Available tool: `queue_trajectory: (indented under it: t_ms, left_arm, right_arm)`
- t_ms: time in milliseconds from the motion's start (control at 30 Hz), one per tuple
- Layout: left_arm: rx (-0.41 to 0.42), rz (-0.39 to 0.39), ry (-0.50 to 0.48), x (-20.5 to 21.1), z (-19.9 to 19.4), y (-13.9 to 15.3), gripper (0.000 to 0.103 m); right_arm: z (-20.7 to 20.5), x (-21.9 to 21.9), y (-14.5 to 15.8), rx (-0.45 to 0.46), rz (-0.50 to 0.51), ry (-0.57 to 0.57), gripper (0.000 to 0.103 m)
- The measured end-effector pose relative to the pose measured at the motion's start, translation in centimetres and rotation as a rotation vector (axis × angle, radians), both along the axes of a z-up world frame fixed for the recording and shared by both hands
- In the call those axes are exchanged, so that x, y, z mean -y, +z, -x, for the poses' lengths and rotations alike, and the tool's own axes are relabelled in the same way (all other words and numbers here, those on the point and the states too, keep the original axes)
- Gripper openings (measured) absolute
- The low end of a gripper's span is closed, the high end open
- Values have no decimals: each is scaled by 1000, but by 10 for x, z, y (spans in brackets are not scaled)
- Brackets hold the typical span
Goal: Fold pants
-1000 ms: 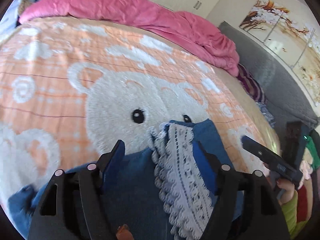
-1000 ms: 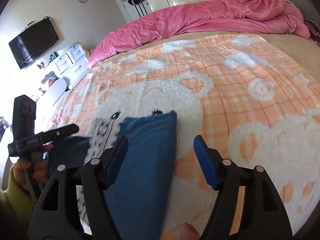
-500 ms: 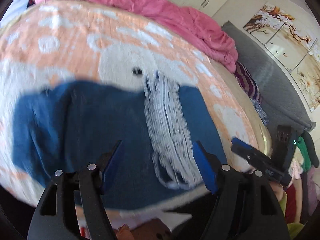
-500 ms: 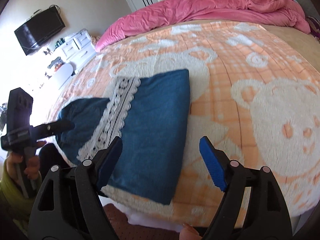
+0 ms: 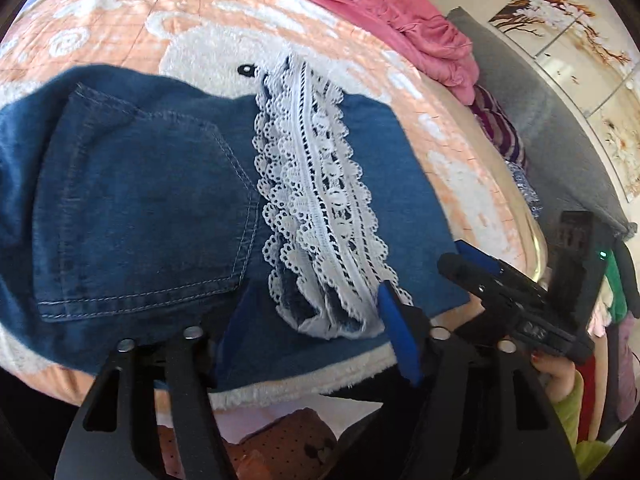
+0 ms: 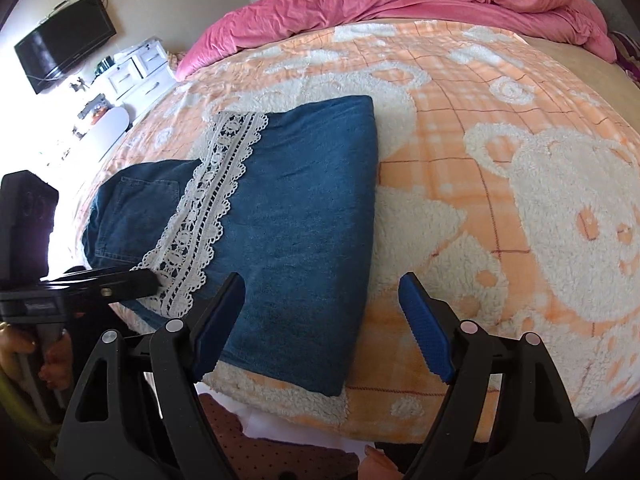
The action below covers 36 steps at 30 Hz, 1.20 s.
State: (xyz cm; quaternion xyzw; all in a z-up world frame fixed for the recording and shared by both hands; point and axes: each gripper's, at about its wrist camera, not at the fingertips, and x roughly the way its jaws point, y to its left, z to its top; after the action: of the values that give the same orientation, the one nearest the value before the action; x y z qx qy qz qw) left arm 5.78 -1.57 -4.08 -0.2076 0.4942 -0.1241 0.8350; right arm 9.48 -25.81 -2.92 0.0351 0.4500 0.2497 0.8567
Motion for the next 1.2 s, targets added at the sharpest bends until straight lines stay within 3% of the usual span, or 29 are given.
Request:
queue_trajectory:
  t_ms: [33,100,167,300,433,533,600,767,833,900,1033,1200]
  left_arm:
    - [5,-25,-2,3,0,0,36]
    - [11,-22,-17,5,-1,1,18]
    - [19,-29,-33,5,3,6,13]
    - [42,-114,-83,9,19,12,14]
    - [29,-88,-33,3,14,6,23]
    - [61,-147,-16,3,16,13,29]
    - [69,-174,0,2,17,19,36]
    - [195,-212,-3,6,25,52,36]
    - [210,-209,-26,15,16,57,36]
    - [217,-208,-61,24,5,54,36]
    - [121,-232,-88,34,-19,23,36]
    - [132,-248,-93,36,-24,15,37]
  right_arm:
    - [1,-3,-2,1,7,8,72]
    - [2,-7,-3,10,33,17,72]
    - [4,-8,-2,25,36,19,72]
    - [14,-9,17,111,-6,50,72]
    - [23,-20,26,182,22,79,72]
    - [28,-31,27,204,46,136,72]
    - [28,-38,22,200,83,157,72]
    - [23,-45,-3,114,152,155,72]
    - [22,-46,-9,105,158,153,72]
    - [22,-45,-9,104,156,152,72]
    - [20,-42,-10,91,121,144,72]
    - [19,-40,-13,86,101,149,74]
